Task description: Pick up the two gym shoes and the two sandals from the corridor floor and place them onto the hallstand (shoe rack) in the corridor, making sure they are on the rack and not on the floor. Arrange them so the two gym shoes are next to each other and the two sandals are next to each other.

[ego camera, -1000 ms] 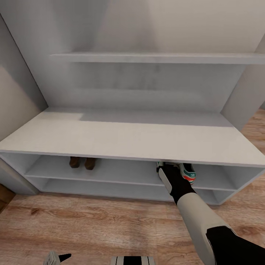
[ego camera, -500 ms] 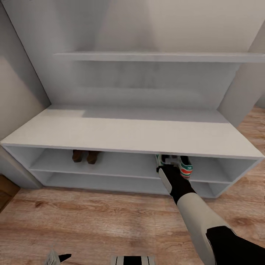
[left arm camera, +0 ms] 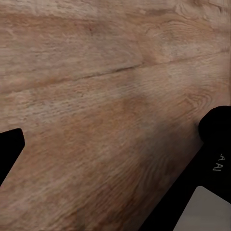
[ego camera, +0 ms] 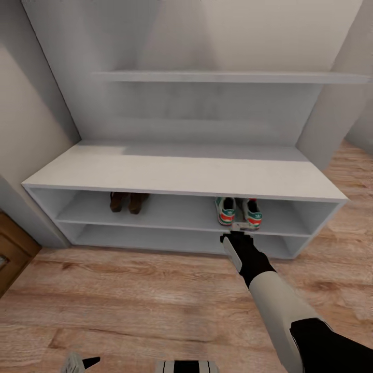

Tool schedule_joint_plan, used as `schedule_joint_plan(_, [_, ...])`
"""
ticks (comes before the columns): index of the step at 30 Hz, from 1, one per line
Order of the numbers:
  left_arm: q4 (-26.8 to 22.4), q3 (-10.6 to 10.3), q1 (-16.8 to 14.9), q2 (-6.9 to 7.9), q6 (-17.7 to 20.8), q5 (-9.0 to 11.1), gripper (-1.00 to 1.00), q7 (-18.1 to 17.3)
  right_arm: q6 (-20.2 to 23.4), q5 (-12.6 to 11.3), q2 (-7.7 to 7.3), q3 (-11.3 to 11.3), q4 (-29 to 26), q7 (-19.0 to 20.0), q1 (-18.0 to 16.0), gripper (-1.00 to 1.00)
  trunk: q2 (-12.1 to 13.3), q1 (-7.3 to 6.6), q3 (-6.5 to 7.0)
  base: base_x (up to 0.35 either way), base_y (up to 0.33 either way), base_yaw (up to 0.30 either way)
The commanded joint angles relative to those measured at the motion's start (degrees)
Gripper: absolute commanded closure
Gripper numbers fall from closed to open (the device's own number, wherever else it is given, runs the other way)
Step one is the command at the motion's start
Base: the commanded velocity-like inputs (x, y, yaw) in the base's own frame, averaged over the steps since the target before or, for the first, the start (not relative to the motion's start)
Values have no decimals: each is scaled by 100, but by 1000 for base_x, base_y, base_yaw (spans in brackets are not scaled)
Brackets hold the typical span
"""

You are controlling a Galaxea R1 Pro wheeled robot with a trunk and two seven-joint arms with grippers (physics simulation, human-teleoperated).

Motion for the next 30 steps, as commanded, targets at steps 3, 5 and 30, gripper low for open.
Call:
schedule_joint_plan(3, [4,11,-3,-1,-32,1,-100,-17,19,-60,-4,30,-5,-52,-3,-100,-2,-5,-4,-337,0,0])
schedule_joint_plan(5, [4,16,-1,0,-35,1,-100,-17,19,-63,-4,31,-2,-50,-3,-100,-2,-5,-4,-337,0,0])
schedule_joint_plan(30, [-3,38,-1,7,-40,2,-100,8,-48,-76,4,41,78,-42,50,-100,-2,-5,-4,-129,0,0])
